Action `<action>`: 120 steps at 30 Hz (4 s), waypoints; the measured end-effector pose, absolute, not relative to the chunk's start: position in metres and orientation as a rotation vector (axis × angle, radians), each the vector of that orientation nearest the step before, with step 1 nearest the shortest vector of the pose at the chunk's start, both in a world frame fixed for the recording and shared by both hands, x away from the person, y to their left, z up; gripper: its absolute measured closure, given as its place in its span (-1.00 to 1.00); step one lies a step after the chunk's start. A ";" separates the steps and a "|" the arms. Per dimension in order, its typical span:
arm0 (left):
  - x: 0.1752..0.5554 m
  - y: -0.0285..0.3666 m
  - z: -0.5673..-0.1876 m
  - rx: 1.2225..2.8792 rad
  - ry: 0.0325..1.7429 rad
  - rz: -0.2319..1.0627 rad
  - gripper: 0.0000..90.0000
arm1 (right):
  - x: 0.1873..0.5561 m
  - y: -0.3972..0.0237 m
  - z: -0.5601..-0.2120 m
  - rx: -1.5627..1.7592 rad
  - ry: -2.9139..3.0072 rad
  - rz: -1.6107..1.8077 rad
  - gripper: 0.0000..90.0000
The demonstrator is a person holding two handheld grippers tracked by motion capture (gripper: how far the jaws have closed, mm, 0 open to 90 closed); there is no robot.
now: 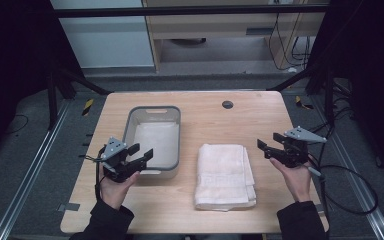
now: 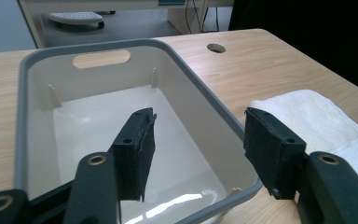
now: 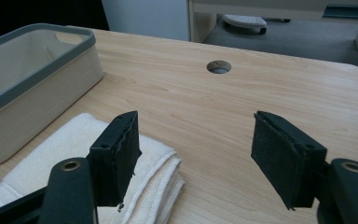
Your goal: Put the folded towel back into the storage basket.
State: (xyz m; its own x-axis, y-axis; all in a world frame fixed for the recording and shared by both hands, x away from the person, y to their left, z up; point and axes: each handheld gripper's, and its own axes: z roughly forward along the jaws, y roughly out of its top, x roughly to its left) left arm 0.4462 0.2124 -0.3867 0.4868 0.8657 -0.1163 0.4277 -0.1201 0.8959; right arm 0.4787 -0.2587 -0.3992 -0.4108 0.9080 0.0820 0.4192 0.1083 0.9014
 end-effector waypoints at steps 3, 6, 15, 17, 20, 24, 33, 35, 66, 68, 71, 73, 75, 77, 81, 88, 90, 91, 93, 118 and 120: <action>0.446 0.207 -0.388 1.747 1.098 0.550 -0.05 | 0.479 -0.257 -0.399 1.286 1.890 1.269 -0.29; 0.446 0.195 -0.391 1.758 1.078 0.534 -0.05 | 0.480 -0.255 -0.401 1.290 1.897 1.265 -0.29; 0.443 0.173 -0.400 1.815 1.036 0.507 -0.06 | 0.485 -0.252 -0.404 1.297 1.916 1.266 -0.30; 0.443 0.167 -0.404 1.831 1.028 0.499 -0.06 | 0.487 -0.250 -0.406 1.301 1.926 1.260 -0.30; 0.442 0.160 -0.407 1.846 1.016 0.475 -0.07 | 0.490 -0.247 -0.408 1.303 1.938 1.253 -0.30; 0.440 0.153 -0.409 1.855 0.999 0.455 -0.08 | 0.492 -0.244 -0.411 1.304 1.950 1.263 -0.32; 0.436 0.142 -0.413 1.884 0.979 0.441 -0.08 | 0.496 -0.237 -0.417 1.313 1.981 1.268 -0.32; 0.434 0.139 -0.415 1.891 0.976 0.437 -0.08 | 0.496 -0.235 -0.418 1.318 1.983 1.273 -0.33; 0.422 0.101 -0.447 2.022 0.922 0.340 -0.11 | 0.505 -0.215 -0.442 1.308 2.087 1.192 -0.36; 0.422 0.098 -0.450 2.031 0.921 0.332 -0.12 | 0.506 -0.214 -0.444 1.308 2.094 1.182 -0.36; 0.423 0.094 -0.457 2.047 0.925 0.316 -0.14 | 0.508 -0.212 -0.448 1.306 2.107 1.172 -0.35; 0.424 0.093 -0.459 2.051 0.924 0.317 -0.15 | 0.508 -0.212 -0.449 1.306 2.111 1.170 -0.35; 0.425 0.091 -0.462 2.051 0.928 0.309 -0.16 | 0.509 -0.210 -0.450 1.310 2.117 1.164 -0.35; 0.426 0.088 -0.467 2.056 0.934 0.294 -0.18 | 0.510 -0.209 -0.453 1.313 2.124 1.146 -0.35; 0.427 0.085 -0.472 2.067 0.933 0.283 -0.21 | 0.511 -0.207 -0.460 1.312 2.137 1.130 -0.35; 0.429 0.080 -0.481 2.084 0.941 0.286 -0.27 | 0.514 -0.210 -0.470 1.351 2.149 1.108 -0.34; 0.430 0.079 -0.483 2.082 0.949 0.282 -0.29 | 0.515 -0.208 -0.472 1.353 2.161 1.115 -0.34; 0.430 0.079 -0.485 2.083 0.951 0.279 -0.29 | 0.515 -0.207 -0.474 1.353 2.165 1.115 -0.34; 0.430 0.079 -0.486 2.085 0.951 0.278 -0.29 | 0.516 -0.205 -0.477 1.353 2.175 1.116 -0.34; 0.439 0.074 -0.498 2.119 0.966 0.165 -0.20 | 0.520 -0.198 -0.491 1.460 2.226 1.073 -0.19; 0.439 0.073 -0.498 2.126 0.962 0.158 -0.17 | 0.520 -0.197 -0.492 1.466 2.230 1.078 -0.14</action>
